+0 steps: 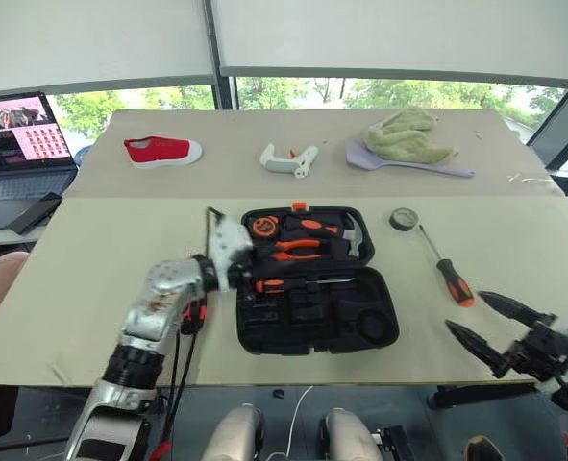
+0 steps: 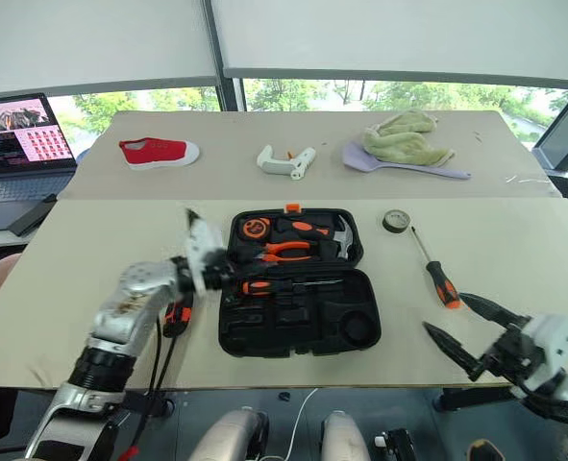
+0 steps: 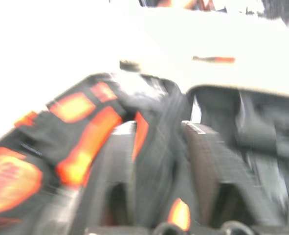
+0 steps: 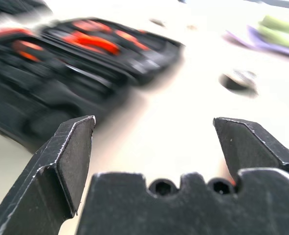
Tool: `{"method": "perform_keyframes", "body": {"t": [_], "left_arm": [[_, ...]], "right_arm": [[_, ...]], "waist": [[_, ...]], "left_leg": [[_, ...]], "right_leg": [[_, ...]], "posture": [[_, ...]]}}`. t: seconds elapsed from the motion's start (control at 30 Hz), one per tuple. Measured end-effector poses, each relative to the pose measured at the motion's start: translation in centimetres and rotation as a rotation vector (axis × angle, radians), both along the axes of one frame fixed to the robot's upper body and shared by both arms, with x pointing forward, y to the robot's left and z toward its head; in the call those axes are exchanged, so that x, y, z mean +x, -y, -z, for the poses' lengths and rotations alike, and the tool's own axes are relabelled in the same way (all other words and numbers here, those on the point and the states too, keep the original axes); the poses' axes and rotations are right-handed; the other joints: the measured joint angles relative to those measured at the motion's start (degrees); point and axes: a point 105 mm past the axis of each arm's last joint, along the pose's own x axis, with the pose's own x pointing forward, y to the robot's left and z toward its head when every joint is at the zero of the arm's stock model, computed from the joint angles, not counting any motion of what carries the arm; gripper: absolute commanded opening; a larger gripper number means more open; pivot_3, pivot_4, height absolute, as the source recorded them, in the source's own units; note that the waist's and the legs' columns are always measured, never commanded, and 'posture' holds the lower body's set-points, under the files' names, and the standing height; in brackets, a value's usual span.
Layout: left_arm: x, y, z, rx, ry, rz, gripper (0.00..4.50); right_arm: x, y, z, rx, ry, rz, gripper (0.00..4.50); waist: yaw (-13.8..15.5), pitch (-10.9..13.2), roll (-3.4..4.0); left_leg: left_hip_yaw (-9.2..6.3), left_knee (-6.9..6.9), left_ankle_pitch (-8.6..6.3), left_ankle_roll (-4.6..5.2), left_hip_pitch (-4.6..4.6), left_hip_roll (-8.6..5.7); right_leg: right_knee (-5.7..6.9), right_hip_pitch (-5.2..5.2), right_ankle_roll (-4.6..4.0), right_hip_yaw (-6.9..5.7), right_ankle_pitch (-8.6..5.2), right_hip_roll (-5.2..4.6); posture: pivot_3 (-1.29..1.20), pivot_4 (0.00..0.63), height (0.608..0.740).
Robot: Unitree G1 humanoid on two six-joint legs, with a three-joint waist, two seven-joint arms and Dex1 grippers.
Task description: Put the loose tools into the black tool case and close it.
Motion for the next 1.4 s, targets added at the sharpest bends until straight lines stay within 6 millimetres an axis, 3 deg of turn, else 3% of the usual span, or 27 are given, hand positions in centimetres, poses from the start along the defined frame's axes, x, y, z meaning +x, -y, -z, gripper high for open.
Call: {"method": "perform_keyframes", "body": {"t": [0.07, 0.13, 0.2, 0.3, 0.43, 0.53, 0.63, 0.77, 0.87, 1.0, 1.13, 1.27, 1.4], "left_arm": [[-1.5, -1.7, 0.1, -0.009, 0.016, 0.042, 3.77], [-3.9, -5.2, 2.3, 0.068, -0.028, 0.067, 4.45], [-5.8, -7.9, 3.5, 0.103, -0.083, 0.080, 4.45], [-7.8, -9.1, 3.7, 0.096, -0.096, 0.135, 4.45], [-8.5, -9.3, 3.7, 0.088, -0.087, 0.152, 4.45], [-8.6, -9.2, 3.4, 0.076, -0.081, 0.167, 4.45], [-8.7, -8.5, 2.7, 0.065, -0.050, 0.194, 4.45], [-8.5, -6.3, 1.7, 0.027, 0.016, 0.223, 4.45], [-8.5, -6.0, 1.6, 0.017, 0.024, 0.217, 4.50], [-8.7, -6.1, 1.9, 0.017, 0.014, 0.209, 4.50], [-9.0, -6.4, 2.3, 0.016, 0.000, 0.207, 4.50], [-8.9, -6.5, 2.4, 0.013, 0.006, 0.195, 4.50], [-8.5, -6.5, 2.3, -0.008, 0.020, 0.168, 4.50]], "right_arm": [[-0.7, 1.2, 0.8, -0.007, -0.019, 0.056, 4.50], [-2.3, 3.4, 2.4, -0.014, -0.064, 0.184, 4.50], [-3.8, 4.7, 4.0, -0.017, -0.123, 0.278, 4.50], [-3.7, 4.5, 4.2, -0.039, -0.131, 0.295, 4.50], [-0.6, 4.0, 2.5, -0.030, -0.100, 0.294, 4.50], [2.8, 3.3, 0.6, -0.054, -0.120, 0.272, 4.50], [5.4, 2.7, -0.7, -0.098, -0.170, 0.270, 4.50], [8.6, 2.0, -0.8, -0.157, -0.353, 0.265, 4.50], [10.0, 1.8, 0.1, -0.179, -0.437, 0.274, 3.80], [10.9, 1.7, 1.1, -0.197, -0.505, 0.284, 2.40], [11.3, 1.6, 0.8, -0.220, -0.518, 0.302, 1.11], [11.4, 2.8, 0.3, -0.242, -0.487, 0.381, 1.04], [11.7, 4.1, -1.5, -0.259, -0.365, 0.432, 1.04]], "waist": [[-0.3, 0.0, 0.04], [-0.7, 0.0, 0.06], [-0.7, 0.0, 0.09], [-0.6, 0.0, 0.11], [-0.6, 0.0, 0.10], [-0.5, 0.0, 0.11], [-0.3, 0.0, 0.11], [-0.2, 0.0, 0.10], [-0.1, 0.0, 0.08], [-0.2, 0.0, 0.09], [-0.3, 0.0, 0.09], [-0.2, 0.0, 0.09], [-0.2, 0.0, 0.09]], "left_leg": [[0.13, -0.11, -0.02, 0.01, 0.16, 0.02], [0.35, -0.53, -0.02, 0.01, 0.41, 0.03], [0.36, -0.56, -0.03, 0.00, 0.41, 0.11], [0.47, -0.46, 0.01, 0.07, 0.49, 0.13], [0.60, -0.41, 0.09, 0.19, 0.49, 0.11], [0.63, -0.42, 0.10, 0.21, 0.46, 0.09], [0.61, -0.43, 0.06, 0.23, 0.35, 0.08], [0.66, -0.34, 0.01, 0.28, 0.24, 0.01], [0.64, -0.35, 0.00, 0.30, 0.19, 0.01], [0.67, -0.34, -0.01, 0.31, 0.13, 0.00], [0.65, -0.34, -0.01, 0.31, 0.13, 0.00], [0.66, -0.33, -0.01, 0.31, 0.13, -0.01], [0.66, -0.33, -0.01, 0.31, 0.13, -0.01]], "right_leg": [[-0.03, 0.04, 0.00, 0.17, 0.00, 0.02], [-0.05, 0.04, -0.07, 0.43, -0.07, 0.03], [-0.05, 0.01, -0.11, 0.44, -0.11, 0.04], [-0.09, 0.14, -0.06, 0.58, -0.07, -0.31], [-0.12, 0.17, 0.02, 0.56, -0.02, -0.54], [-0.08, 0.10, 0.03, 0.52, -0.01, -0.32], [-0.07, 0.04, 0.05, 0.47, 0.00, -0.24], [-0.12, 0.01, 0.11, 0.51, 0.03, -0.24], [-0.15, -0.04, 0.11, 0.49, 0.03, -0.16], [-0.15, -0.09, 0.12, 0.52, 0.03, -0.16], [-0.15, -0.09, 0.12, 0.50, 0.04, -0.16], [-0.15, -0.10, 0.13, 0.50, 0.04, -0.16], [-0.14, -0.11, 0.13, 0.51, 0.04, -0.14]], "posture": [[0.00, 0.150, 0.740], [0.00, 0.150, 0.740], [0.00, 0.150, 0.740], [0.00, 0.150, 0.740], [0.00, 0.150, 0.740], [0.00, 0.150, 0.740], [0.00, 0.150, 0.740], [0.00, 0.150, 0.740], [0.00, 0.150, 0.740], [0.00, 0.150, 0.740], [0.00, 0.150, 0.740], [0.00, 0.150, 0.740], [0.00, 0.150, 0.740]]}}
